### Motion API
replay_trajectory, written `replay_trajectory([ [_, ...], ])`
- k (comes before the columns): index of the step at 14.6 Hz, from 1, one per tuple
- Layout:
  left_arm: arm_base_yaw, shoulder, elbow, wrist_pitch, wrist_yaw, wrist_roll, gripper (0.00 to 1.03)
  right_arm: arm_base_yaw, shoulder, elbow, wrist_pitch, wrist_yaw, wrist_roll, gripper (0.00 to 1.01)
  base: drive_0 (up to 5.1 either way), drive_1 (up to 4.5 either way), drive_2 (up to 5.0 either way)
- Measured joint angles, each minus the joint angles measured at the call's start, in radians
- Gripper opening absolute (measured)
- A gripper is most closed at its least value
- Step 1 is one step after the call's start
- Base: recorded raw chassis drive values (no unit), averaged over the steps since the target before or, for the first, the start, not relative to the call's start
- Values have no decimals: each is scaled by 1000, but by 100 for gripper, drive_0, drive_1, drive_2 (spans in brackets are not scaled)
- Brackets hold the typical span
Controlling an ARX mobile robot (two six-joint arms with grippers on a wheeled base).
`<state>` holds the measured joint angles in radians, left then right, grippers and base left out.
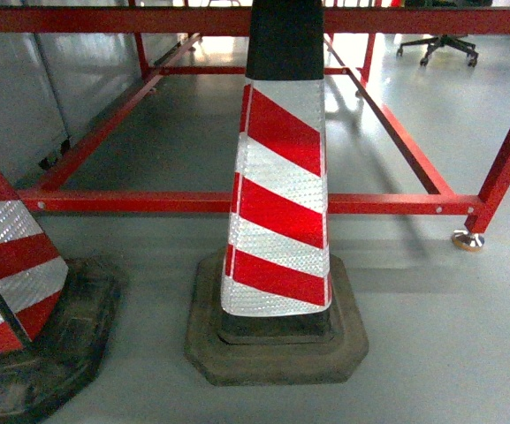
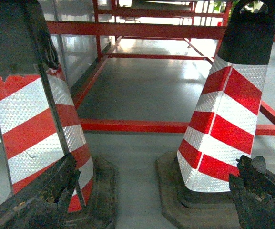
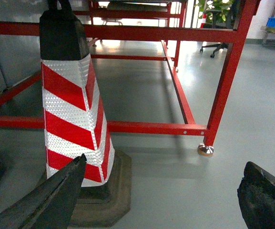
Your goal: Sort blue parts and orange caps into right shelf containers
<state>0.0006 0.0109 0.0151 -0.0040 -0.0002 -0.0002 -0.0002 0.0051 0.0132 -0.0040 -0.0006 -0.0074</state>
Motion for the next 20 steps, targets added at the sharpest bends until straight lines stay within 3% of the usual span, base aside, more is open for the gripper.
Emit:
replay_trajectory([
  [20,0,0,0,-2,0,0,98,0,0,0,-1,0,8,98,0,0,0],
])
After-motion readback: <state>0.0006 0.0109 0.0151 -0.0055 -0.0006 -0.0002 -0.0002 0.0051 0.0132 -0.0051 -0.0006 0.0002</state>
